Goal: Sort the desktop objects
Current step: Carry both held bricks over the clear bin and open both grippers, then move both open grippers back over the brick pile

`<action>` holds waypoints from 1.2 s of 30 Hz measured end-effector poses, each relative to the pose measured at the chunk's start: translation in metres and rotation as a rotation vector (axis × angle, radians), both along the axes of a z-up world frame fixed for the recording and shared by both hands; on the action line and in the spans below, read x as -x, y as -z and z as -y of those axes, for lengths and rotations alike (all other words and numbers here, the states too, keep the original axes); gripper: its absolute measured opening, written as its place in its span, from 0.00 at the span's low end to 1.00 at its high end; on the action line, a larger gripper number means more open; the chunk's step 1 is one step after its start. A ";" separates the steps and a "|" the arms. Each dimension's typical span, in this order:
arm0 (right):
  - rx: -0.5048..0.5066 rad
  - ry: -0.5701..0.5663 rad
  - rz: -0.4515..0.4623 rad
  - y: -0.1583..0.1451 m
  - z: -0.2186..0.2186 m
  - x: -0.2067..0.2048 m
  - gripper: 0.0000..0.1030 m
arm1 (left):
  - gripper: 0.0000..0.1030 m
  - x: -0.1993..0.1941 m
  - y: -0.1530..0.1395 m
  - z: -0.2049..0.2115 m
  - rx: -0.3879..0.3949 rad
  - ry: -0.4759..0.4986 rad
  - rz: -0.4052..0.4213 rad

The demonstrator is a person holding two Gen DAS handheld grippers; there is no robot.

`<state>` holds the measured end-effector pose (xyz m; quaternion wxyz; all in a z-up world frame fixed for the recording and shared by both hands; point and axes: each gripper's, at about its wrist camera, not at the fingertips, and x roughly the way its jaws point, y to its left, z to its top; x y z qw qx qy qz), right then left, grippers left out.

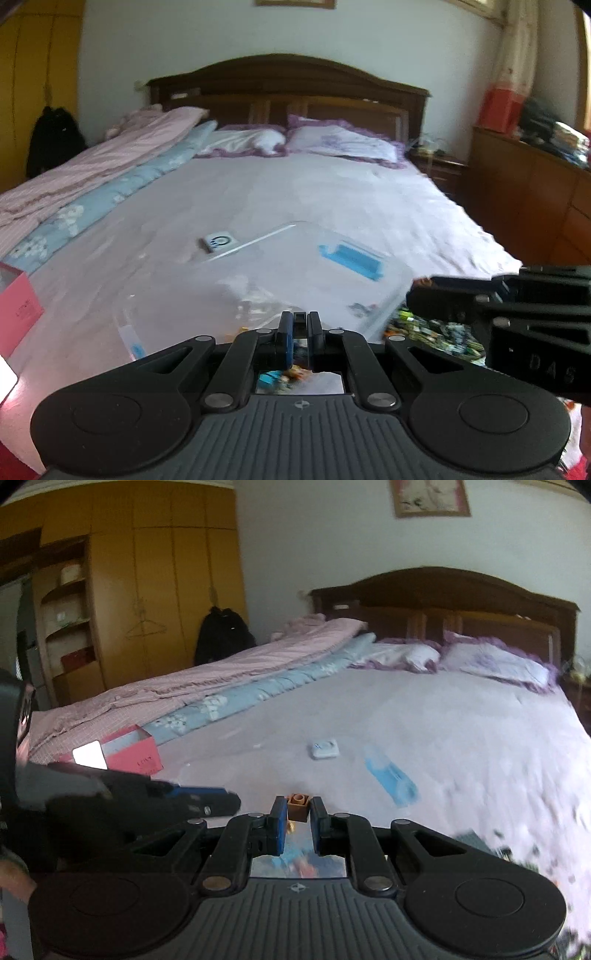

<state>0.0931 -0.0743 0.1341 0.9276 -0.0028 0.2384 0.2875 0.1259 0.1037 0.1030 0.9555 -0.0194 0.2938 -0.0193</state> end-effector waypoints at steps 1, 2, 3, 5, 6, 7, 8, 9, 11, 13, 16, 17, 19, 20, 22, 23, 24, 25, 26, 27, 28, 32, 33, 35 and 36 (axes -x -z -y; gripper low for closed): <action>0.008 -0.011 0.004 -0.002 -0.006 -0.006 0.14 | 0.09 -0.003 0.001 -0.004 0.001 -0.010 -0.005; 0.018 -0.019 0.003 -0.002 -0.013 -0.012 0.14 | 0.09 -0.007 0.003 -0.008 0.001 -0.020 -0.011; 0.028 -0.027 0.002 -0.003 -0.020 -0.018 0.14 | 0.09 -0.010 0.004 -0.012 0.002 -0.029 -0.016; 0.046 -0.038 -0.007 -0.002 -0.032 -0.031 0.14 | 0.09 -0.017 0.007 -0.019 0.004 -0.054 -0.031; 0.053 -0.041 -0.015 -0.001 -0.038 -0.037 0.14 | 0.09 -0.021 0.008 -0.023 0.005 -0.067 -0.038; 0.061 -0.044 -0.022 0.000 -0.043 -0.043 0.14 | 0.09 -0.023 0.010 -0.025 -0.006 -0.084 -0.043; 0.065 -0.045 -0.034 0.004 -0.048 -0.049 0.14 | 0.09 -0.025 0.012 -0.026 -0.018 -0.102 -0.047; 0.065 -0.045 -0.045 0.005 -0.051 -0.053 0.14 | 0.09 -0.027 0.013 -0.028 -0.029 -0.120 -0.051; 0.063 -0.042 -0.079 0.011 -0.057 -0.063 0.14 | 0.09 -0.030 0.015 -0.031 -0.043 -0.136 -0.052; 0.063 -0.031 -0.100 0.015 -0.060 -0.070 0.15 | 0.12 -0.033 0.016 -0.031 -0.047 -0.148 -0.054; 0.062 -0.015 -0.131 0.022 -0.064 -0.081 0.29 | 0.28 -0.036 0.016 -0.031 -0.049 -0.167 -0.059; 0.063 -0.010 -0.127 0.022 -0.063 -0.081 0.31 | 0.32 -0.035 0.015 -0.031 -0.050 -0.171 -0.058; 0.065 0.000 -0.118 0.023 -0.062 -0.080 0.31 | 0.46 -0.034 0.014 -0.032 -0.052 -0.180 -0.056; 0.060 0.004 -0.120 0.023 -0.060 -0.080 0.31 | 0.50 -0.033 0.013 -0.033 -0.046 -0.185 -0.052; 0.049 0.012 -0.123 0.022 -0.054 -0.080 0.35 | 0.63 -0.030 0.011 -0.035 -0.032 -0.195 -0.043; 0.042 0.015 -0.125 0.022 -0.051 -0.079 0.36 | 0.65 -0.028 0.010 -0.035 -0.020 -0.196 -0.039; 0.037 0.018 -0.124 0.022 -0.046 -0.076 0.38 | 0.71 -0.025 0.008 -0.035 -0.007 -0.197 -0.034; 0.033 0.021 -0.122 0.021 -0.042 -0.073 0.39 | 0.74 -0.023 0.007 -0.035 -0.003 -0.196 -0.030; 0.029 0.023 -0.121 0.021 -0.037 -0.069 0.39 | 0.75 -0.020 0.005 -0.033 -0.007 -0.189 -0.026; 0.026 0.025 -0.121 0.021 -0.032 -0.064 0.40 | 0.77 -0.016 0.004 -0.030 -0.012 -0.182 -0.021; 0.023 0.027 -0.120 0.022 -0.027 -0.060 0.43 | 0.80 -0.013 0.003 -0.028 -0.018 -0.175 -0.017; 0.018 0.082 -0.103 0.028 0.002 -0.024 0.62 | 0.86 0.019 0.001 -0.017 -0.033 -0.193 0.002; 0.021 0.103 -0.095 0.032 0.010 -0.013 0.68 | 0.86 0.029 0.002 -0.014 -0.032 -0.199 0.006; 0.037 0.136 -0.093 0.044 0.028 0.012 0.69 | 0.86 0.053 0.007 -0.007 -0.019 -0.199 0.002; 0.045 0.152 -0.091 0.050 0.037 0.025 0.69 | 0.86 0.063 0.010 -0.004 -0.012 -0.194 -0.005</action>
